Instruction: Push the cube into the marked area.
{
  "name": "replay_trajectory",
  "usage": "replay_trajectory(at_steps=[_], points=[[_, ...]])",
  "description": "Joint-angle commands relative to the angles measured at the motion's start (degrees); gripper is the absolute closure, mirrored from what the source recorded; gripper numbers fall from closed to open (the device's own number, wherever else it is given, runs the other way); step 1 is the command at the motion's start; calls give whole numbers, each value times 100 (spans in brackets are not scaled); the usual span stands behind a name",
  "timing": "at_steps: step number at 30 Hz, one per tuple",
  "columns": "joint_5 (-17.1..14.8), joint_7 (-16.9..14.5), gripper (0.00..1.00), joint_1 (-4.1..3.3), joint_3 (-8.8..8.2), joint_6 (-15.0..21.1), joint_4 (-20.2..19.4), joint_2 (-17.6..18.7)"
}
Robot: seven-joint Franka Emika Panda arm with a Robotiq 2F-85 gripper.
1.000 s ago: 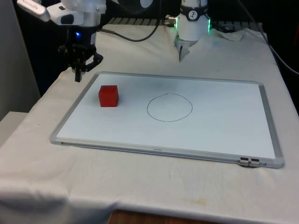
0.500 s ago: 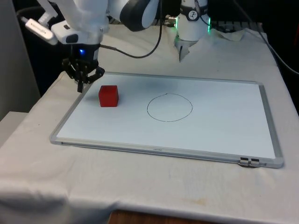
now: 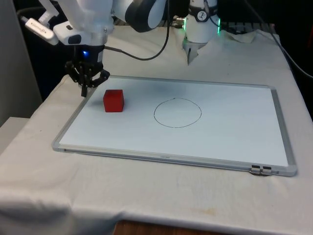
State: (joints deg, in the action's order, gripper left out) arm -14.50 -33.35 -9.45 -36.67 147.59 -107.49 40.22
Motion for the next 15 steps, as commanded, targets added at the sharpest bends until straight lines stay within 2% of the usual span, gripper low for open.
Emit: replay_trajectory(at_steps=[1, 4, 7, 9, 10, 12, 15], points=[[-46, -69, 100, 40, 46, -23, -29, -80], [-80, -97, 100, 40, 63, -74, -57, -155], [-132, -132, 100, -6, 69, -149, -132, -223], [-149, -143, 100, 0, 103, -172, -172, -252], [-103, -86, 100, -23, 40, -172, -115, -195], [-183, -166, 100, 11, 155, -212, -218, -281], [-298, -246, 100, 23, 201, -235, -264, -286]])
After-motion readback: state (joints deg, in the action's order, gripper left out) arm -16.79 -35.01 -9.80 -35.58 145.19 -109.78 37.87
